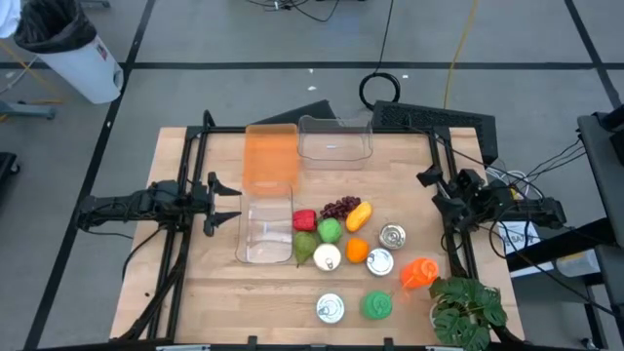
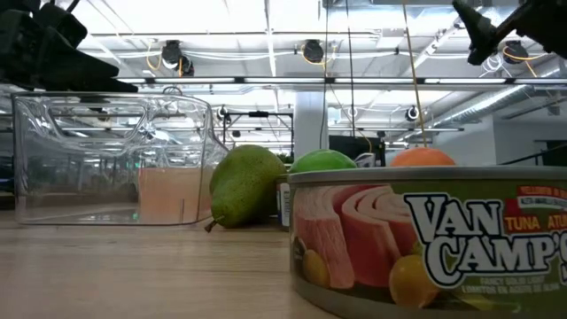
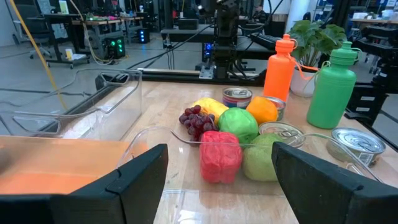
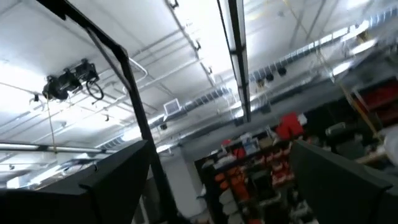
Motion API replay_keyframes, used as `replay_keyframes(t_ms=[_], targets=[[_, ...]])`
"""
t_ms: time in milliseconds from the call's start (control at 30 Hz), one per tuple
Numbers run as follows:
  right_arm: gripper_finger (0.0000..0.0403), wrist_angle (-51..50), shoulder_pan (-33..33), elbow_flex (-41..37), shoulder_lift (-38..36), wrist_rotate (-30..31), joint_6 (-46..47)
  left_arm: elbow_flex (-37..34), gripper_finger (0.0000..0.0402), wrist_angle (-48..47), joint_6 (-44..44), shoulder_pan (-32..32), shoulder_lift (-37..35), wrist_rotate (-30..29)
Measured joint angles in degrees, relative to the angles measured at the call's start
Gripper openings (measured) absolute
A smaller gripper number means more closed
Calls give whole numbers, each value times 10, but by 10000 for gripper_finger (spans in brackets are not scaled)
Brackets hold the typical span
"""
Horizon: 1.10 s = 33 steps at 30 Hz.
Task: Pick & Place Food Item
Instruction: Put the orange tumbler into the orange bin
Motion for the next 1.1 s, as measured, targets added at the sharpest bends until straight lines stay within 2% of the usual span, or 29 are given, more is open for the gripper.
replay_keyframes(t_ms=[167,267,367,467,533,633,800,933,1100], targets=[[368,-30,0,0,0,5,35,0,296,0,0,0,0,0],[368,-2,0,0,0,1,39,0,296,0,0,0,0,0],[368,31,0,13,0,-59,44,0,296,0,0,0,0,0],[368,-21,6,52,23,-135,54,0,296,0,0,0,0,0],[368,-77,19,104,60,-150,42,0,296,1,0,0,0,0],[368,-193,43,203,137,-150,8,0,296,1,0,0,0,0],[368,-505,88,392,313,-138,22,0,296,1,0,0,0,0],[368,-761,120,533,454,-104,116,0,296,1,0,0,0,0],[368,-969,165,637,587,-134,269,0,296,1,0,0,0,0]])
